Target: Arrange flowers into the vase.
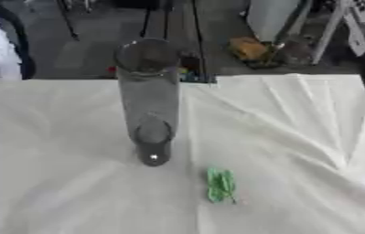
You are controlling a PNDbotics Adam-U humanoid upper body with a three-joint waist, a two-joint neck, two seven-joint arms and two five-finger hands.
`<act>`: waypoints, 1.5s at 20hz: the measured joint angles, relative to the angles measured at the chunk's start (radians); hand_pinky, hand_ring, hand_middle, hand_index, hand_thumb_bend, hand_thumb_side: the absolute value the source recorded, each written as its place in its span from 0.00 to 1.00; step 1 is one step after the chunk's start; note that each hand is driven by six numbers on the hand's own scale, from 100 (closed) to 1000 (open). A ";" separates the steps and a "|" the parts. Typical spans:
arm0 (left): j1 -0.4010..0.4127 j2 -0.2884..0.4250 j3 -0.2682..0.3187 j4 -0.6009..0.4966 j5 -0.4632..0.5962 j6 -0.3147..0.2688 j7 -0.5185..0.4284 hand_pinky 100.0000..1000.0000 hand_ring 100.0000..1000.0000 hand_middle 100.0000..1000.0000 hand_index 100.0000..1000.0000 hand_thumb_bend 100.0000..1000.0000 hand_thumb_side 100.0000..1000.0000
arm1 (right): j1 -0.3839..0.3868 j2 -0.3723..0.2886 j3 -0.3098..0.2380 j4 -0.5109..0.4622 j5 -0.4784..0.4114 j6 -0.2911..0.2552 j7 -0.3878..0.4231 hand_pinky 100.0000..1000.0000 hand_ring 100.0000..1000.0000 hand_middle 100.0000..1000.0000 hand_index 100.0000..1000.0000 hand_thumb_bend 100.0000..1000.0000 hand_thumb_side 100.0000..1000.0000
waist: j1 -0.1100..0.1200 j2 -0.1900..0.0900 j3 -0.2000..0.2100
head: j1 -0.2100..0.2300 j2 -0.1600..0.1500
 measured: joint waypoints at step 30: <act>-0.016 0.020 -0.001 0.000 0.001 -0.001 0.003 0.70 0.77 0.87 0.93 0.00 1.00 | 0.082 -0.094 -0.062 -0.111 -0.301 -0.131 -0.019 0.00 0.00 0.00 0.00 0.00 0.62 | -0.061 0.023 0.086 | -0.071 -0.051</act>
